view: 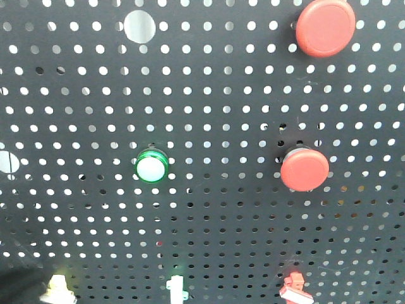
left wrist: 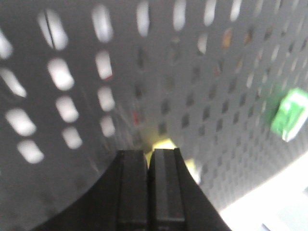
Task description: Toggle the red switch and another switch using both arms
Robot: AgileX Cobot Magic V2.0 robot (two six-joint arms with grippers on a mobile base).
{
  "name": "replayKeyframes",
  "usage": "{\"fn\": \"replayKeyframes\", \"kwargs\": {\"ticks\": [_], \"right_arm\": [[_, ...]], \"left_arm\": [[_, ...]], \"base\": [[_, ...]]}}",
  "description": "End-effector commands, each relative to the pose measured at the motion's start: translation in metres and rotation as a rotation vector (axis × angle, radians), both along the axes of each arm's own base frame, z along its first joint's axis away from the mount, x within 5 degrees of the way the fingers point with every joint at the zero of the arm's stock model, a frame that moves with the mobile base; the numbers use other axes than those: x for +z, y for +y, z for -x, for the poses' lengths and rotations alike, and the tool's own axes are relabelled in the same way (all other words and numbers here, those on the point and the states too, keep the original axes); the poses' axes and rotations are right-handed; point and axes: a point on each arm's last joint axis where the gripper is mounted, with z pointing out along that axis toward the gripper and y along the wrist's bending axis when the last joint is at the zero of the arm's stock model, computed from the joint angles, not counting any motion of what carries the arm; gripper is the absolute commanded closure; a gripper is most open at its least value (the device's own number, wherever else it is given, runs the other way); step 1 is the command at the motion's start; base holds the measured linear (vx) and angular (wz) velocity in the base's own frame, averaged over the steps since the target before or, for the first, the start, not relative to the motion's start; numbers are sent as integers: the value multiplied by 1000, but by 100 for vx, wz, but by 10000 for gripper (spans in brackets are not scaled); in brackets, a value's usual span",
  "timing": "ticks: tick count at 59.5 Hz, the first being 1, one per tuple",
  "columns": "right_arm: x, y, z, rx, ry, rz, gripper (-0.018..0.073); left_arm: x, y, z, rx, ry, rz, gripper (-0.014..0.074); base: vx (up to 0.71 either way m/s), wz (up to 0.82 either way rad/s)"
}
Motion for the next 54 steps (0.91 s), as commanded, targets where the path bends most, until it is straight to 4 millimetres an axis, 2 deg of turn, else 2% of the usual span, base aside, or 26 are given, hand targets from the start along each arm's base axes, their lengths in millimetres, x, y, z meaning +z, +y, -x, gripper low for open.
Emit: {"fn": "replayKeyframes", "kwargs": {"ticks": [1, 12, 19, 31, 45, 54], "right_arm": [[16, -1, 0, -8, -86, -3, 566], [16, -1, 0, -7, -81, -3, 566], [14, 0, 0, -5, -67, -6, 566], [11, 1, -1, 9, -30, -28, 566], [9, 4, -6, 38, -16, 161, 564], [9, 12, -12, 122, -18, 220, 565]], "left_arm": [[-4, 1, -5, 39, 19, 31, 594], [-28, 2, 0, 44, 81, 14, 594], [-31, 1, 7, 11, 94, 17, 594], [-20, 0, 28, -62, 32, 39, 594], [-3, 7, 59, -80, -135, 44, 594], [1, 13, 74, -56, -165, 95, 594]], "base": [[0, 0], [0, 0], [0, 1], [0, 0], [0, 0], [0, 0]]}}
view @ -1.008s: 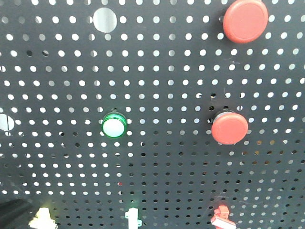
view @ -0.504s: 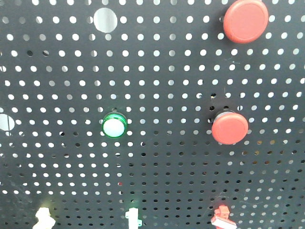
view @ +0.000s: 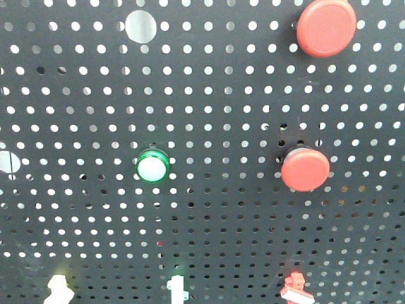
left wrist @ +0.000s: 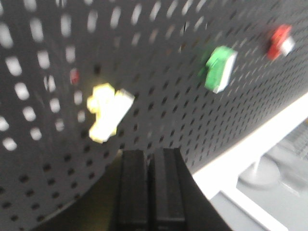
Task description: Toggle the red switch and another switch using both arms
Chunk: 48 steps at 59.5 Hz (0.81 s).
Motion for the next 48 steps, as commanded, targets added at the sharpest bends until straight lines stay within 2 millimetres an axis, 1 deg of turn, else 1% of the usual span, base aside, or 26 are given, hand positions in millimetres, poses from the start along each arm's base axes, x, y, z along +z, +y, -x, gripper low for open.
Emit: {"fn": "replayKeyframes", "kwargs": {"ticks": [1, 6, 13, 20, 24, 31, 34, 40, 44, 48], "right_arm": [[16, 5, -6, 49, -93, 39, 565], [15, 13, -13, 138, -71, 35, 565], [11, 26, -26, 291, -50, 101, 565], [11, 35, -41, 374, -57, 17, 565], [10, 39, -48, 415, -53, 5, 565], [1, 57, -63, 546, 19, 4, 565], [-3, 62, -69, 557, 44, 24, 565], [0, 64, -78, 497, 44, 20, 565], [2, 66, -78, 473, 32, 17, 565], [0, 71, -77, 504, 39, 18, 565]], "left_arm": [[13, 4, 7, 36, -26, 83, 594], [12, 7, 12, 57, -38, 55, 594], [8, 10, 12, 85, -22, 10, 594], [5, 12, 11, 105, 0, -18, 594], [4, 13, 11, 110, 3, -26, 594], [5, 13, 11, 112, -1, -28, 594], [5, 13, 11, 114, -6, -29, 594], [5, 13, 11, 113, -5, -29, 594], [5, 13, 11, 111, -2, -31, 594], [5, 13, 11, 112, -3, -32, 594]], "base": [[0, 0], [0, 0], [0, 0], [0, 0], [0, 0], [0, 0], [0, 0], [0, 0], [0, 0], [0, 0]]}}
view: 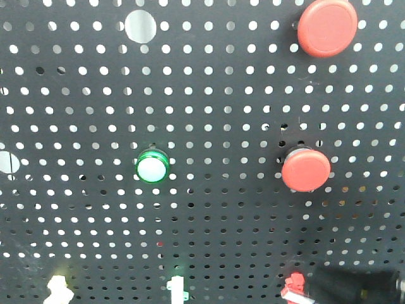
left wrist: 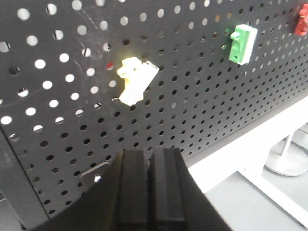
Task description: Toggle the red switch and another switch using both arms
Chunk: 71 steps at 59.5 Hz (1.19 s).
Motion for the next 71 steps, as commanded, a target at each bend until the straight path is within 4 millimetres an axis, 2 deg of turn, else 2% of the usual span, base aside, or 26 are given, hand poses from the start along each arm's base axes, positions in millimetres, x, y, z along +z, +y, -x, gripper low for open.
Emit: {"fn": "replayKeyframes", "kwargs": {"ticks": [1, 11, 17, 25, 45, 61, 71], "right_arm": [[14, 5, -1, 0, -30, -44, 565], [5, 22, -7, 63, 14, -7, 565], [8, 29, -11, 77, 15, -2, 565], [9, 29, -16, 55, 27, -10, 565], [-11, 40, -28, 57, 205, -65, 565], [-20, 46, -26, 130, 268, -19, 565], [-17, 45, -14, 209, 269, 15, 565]], "left_arm": [[13, 1, -2, 27, -52, 56, 594], [14, 2, -2, 31, -57, 58, 594], [14, 2, -2, 31, -57, 58, 594], [14, 1, -2, 30, -56, 57, 594], [13, 1, -2, 26, -51, 55, 594], [13, 1, -2, 26, -51, 55, 594], [13, 1, -1, 26, -50, 55, 594]], "base": [[0, 0], [0, 0], [0, 0], [0, 0], [0, 0], [0, 0], [0, 0]]}}
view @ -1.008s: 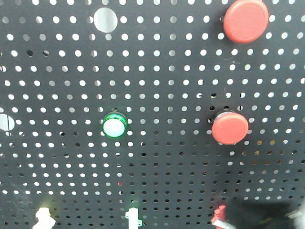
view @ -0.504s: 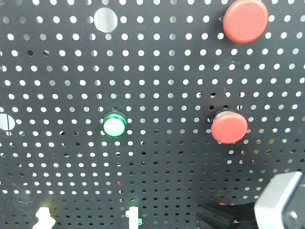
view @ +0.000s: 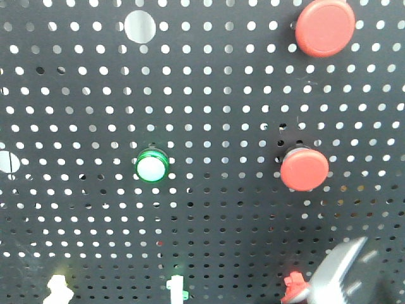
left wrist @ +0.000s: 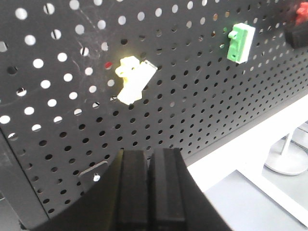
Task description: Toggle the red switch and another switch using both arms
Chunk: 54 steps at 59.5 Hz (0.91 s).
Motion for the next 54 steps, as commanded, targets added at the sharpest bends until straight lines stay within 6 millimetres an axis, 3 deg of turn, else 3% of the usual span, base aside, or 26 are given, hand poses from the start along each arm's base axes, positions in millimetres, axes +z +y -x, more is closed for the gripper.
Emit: {"fn": "replayKeyframes", "kwargs": {"ticks": [1, 21, 39, 46, 54], "right_arm": [[14, -1, 5, 37, -23, -17, 565], [39, -31, 45, -1, -159, 59, 565], [55, -80, 78, -298, -271, 111, 565], [50, -103, 90, -463, -338, 119, 565], [30, -124, 104, -606, -421, 79, 565]], "left_arm": [[13, 1, -2, 26, -51, 57, 594], [13, 1, -1, 25, -50, 56, 594], [12, 0, -1, 12, -33, 50, 594], [9, 1, -2, 19, -33, 52, 594], [-4, 2, -6, 55, -22, 68, 594]], "base": [[0, 0], [0, 0], [0, 0], [0, 0], [0, 0]]}}
